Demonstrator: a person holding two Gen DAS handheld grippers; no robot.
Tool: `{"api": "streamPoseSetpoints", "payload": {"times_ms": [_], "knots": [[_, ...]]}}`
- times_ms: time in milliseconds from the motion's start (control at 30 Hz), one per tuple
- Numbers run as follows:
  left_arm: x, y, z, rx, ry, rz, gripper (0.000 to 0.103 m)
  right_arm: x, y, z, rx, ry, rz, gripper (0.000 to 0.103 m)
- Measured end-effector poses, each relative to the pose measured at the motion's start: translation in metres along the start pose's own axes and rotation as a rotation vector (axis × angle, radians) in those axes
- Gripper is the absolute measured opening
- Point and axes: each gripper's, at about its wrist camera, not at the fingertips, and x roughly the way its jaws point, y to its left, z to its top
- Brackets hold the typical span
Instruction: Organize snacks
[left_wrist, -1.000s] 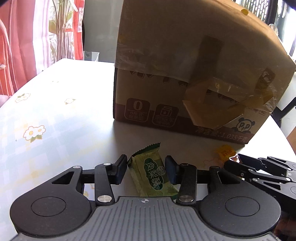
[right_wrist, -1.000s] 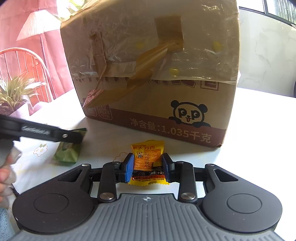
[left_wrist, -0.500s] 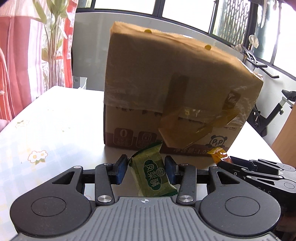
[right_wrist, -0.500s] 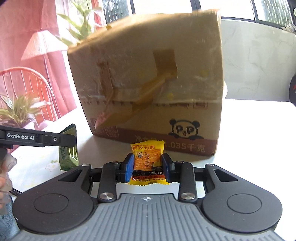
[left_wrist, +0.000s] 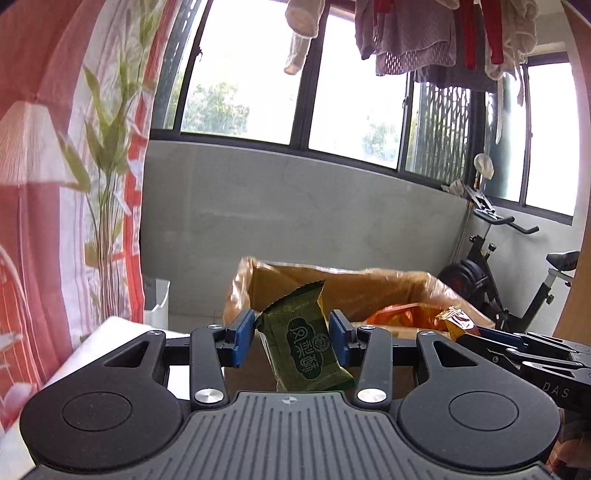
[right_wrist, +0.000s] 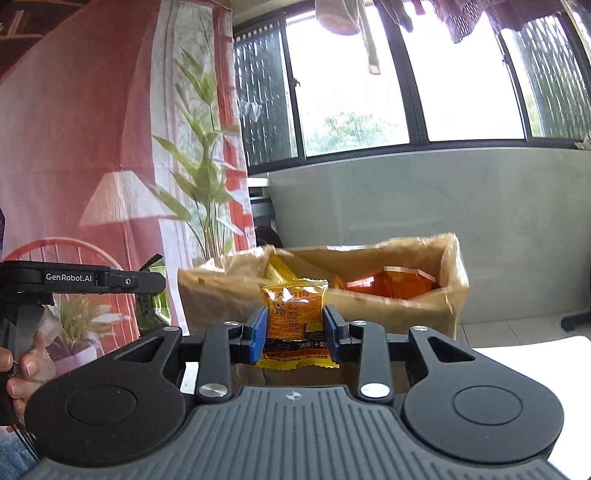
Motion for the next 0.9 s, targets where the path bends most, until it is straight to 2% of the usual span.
{"api": "streamPoseSetpoints", "payload": {"times_ms": [133, 233, 467, 600, 667, 700, 733, 800, 900], "knots": [[0.019, -0.016, 0.024, 0.003, -0.034, -0.038, 0.046, 0.023, -0.004, 0.024, -0.053, -0.026, -0.042, 0.034], [0.033, -0.036, 0.03, 0.026, -0.044, -0.056, 0.046, 0.04, -0.015, 0.031, -0.044, -0.022, -0.097, 0.034], [0.084, -0.063, 0.022, 0.046, -0.016, -0.115, 0.047, 0.059, -0.038, 0.016, -0.056, 0.028, -0.186, 0.035], [0.106, -0.071, 0.012, 0.078, 0.033, -0.112, 0.049, 0.057, -0.048, 0.005, -0.042, 0.045, -0.209, 0.037], [0.114, -0.068, 0.009, 0.071, 0.062, -0.132, 0.052, 0.055, -0.05, 0.002, -0.029, 0.058, -0.221, 0.045], [0.115, -0.065, 0.008, 0.062, 0.067, -0.135, 0.057, 0.053, -0.05, 0.002, -0.022, 0.053, -0.227, 0.059], [0.114, -0.064, 0.007, 0.058, 0.067, -0.135, 0.067, 0.049, -0.05, 0.002, -0.016, 0.044, -0.23, 0.072], [0.111, -0.06, 0.007, 0.055, 0.071, -0.129, 0.077, 0.043, -0.048, 0.003, -0.017, 0.034, -0.227, 0.079], [0.106, -0.059, 0.011, 0.062, 0.095, -0.103, 0.086, 0.038, -0.045, 0.008, -0.007, 0.046, -0.25, 0.083]]}}
